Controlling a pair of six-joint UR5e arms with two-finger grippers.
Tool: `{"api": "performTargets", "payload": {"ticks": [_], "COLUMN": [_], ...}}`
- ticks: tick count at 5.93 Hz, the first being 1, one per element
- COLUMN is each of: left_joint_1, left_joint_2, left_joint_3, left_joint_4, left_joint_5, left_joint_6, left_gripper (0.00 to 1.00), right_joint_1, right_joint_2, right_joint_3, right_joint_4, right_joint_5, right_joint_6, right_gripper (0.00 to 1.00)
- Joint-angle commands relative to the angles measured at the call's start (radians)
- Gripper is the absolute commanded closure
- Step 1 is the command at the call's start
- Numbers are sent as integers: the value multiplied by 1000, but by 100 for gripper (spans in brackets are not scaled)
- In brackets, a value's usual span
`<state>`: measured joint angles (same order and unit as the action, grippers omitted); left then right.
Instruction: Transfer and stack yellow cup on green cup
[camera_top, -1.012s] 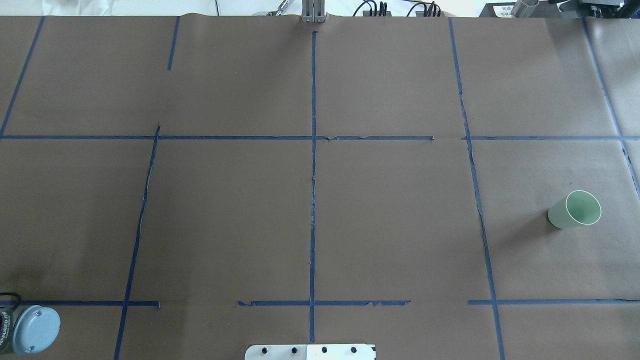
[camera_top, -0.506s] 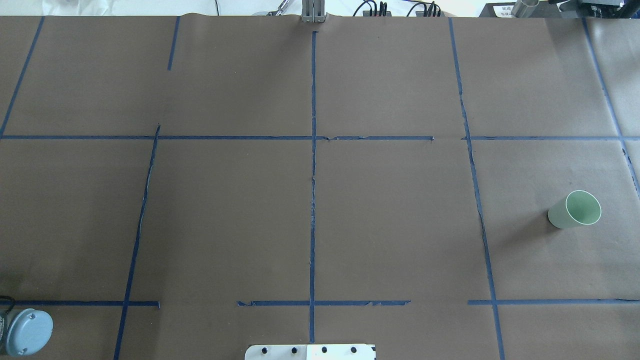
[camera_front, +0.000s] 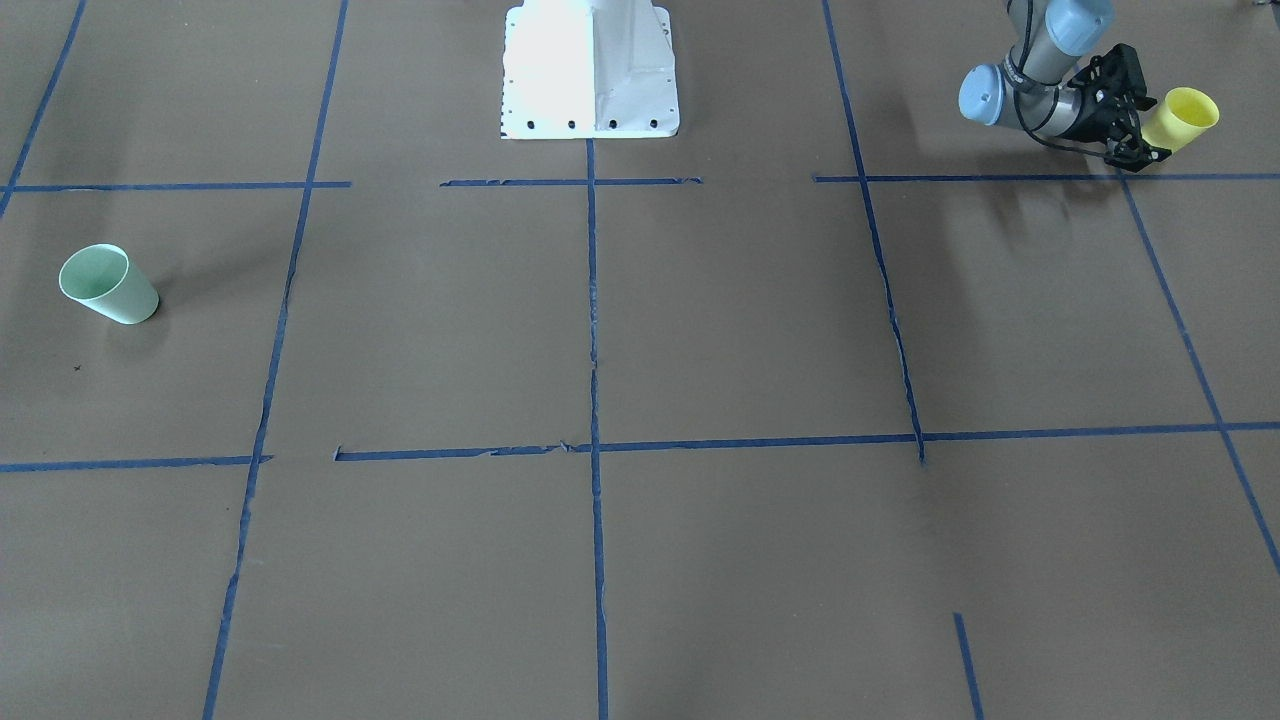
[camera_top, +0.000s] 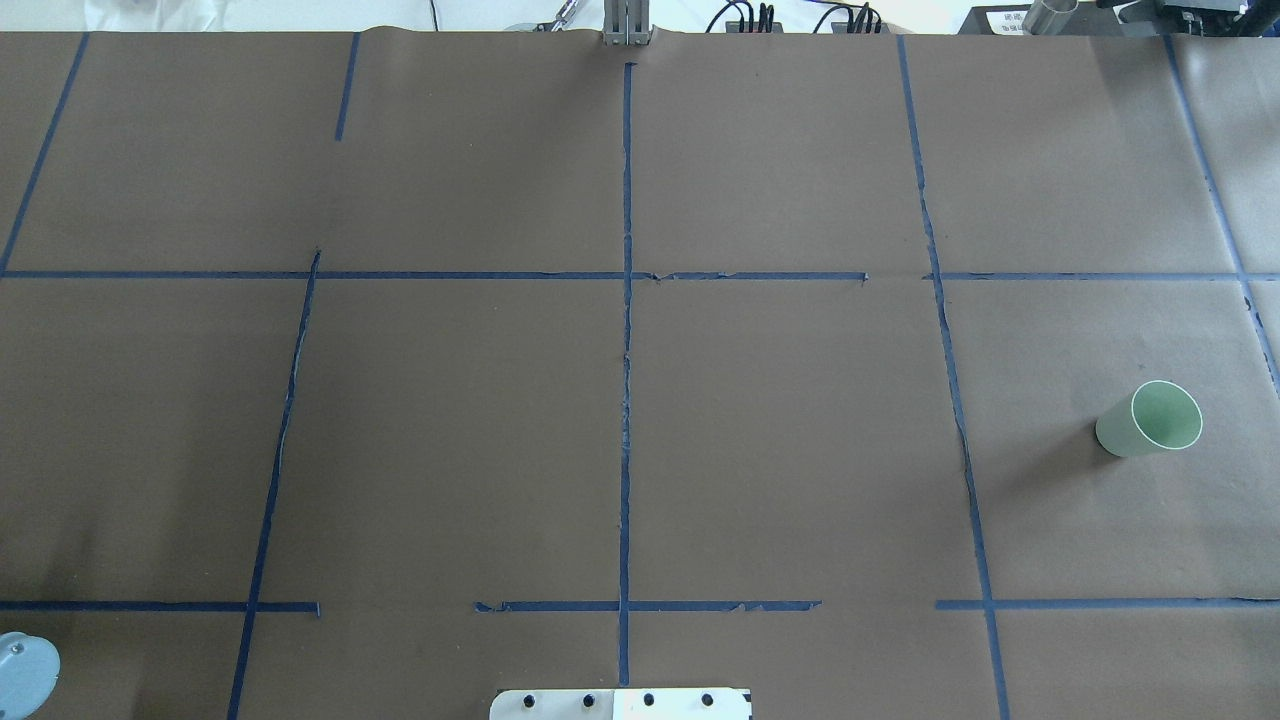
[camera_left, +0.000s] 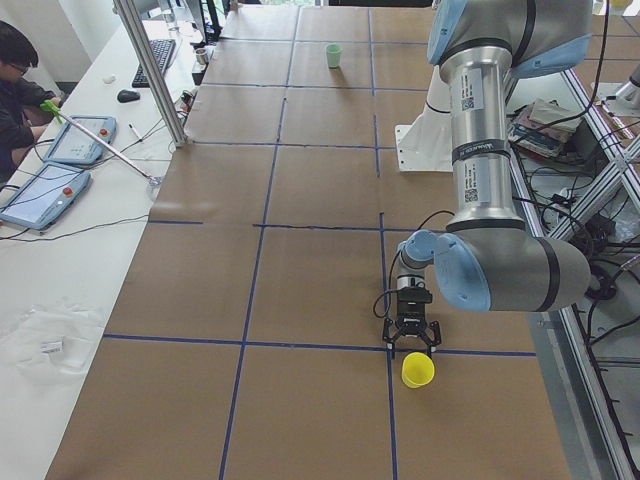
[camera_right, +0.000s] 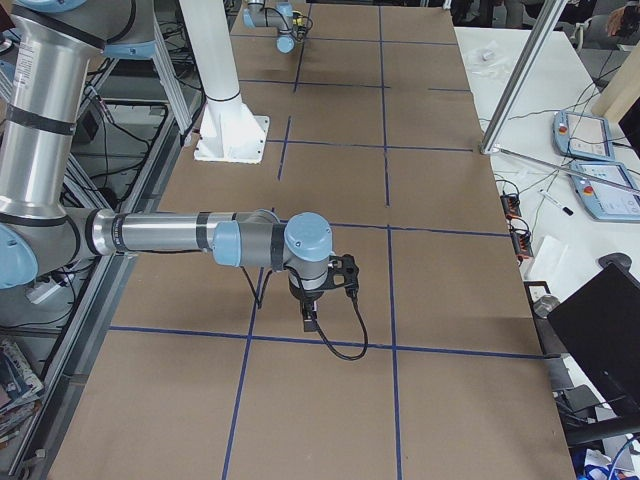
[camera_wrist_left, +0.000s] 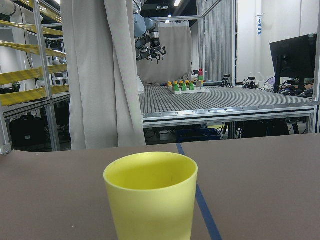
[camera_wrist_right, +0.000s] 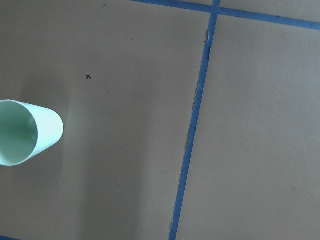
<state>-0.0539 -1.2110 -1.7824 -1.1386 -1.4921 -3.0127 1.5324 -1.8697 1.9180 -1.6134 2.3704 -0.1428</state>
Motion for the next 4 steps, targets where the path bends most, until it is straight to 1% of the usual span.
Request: {"api": "performTargets", "payload": {"ticks": [1,2,3,4], "left_joint_1": [9,22,26,31], "left_joint_2": [25,25,24,21], "left_joint_3": [56,89,98,109], "left_joint_4": [-71,-84,-102,-104], "left_joint_5": [3,1,3,3], "left_joint_6": [1,2,2,-6], "left_gripper": [0,0,0,6], "right_joint_1": [0,0,0,0], "right_joint_2": [-3,-3,-5,-3], "right_joint_3": [-2,-2,-2,-1], "right_joint_4": [35,35,35,35], "right_joint_5": [1,1,1,0], "right_joint_6": [8,8,8,8], "right_gripper": [0,0,0,0]}}
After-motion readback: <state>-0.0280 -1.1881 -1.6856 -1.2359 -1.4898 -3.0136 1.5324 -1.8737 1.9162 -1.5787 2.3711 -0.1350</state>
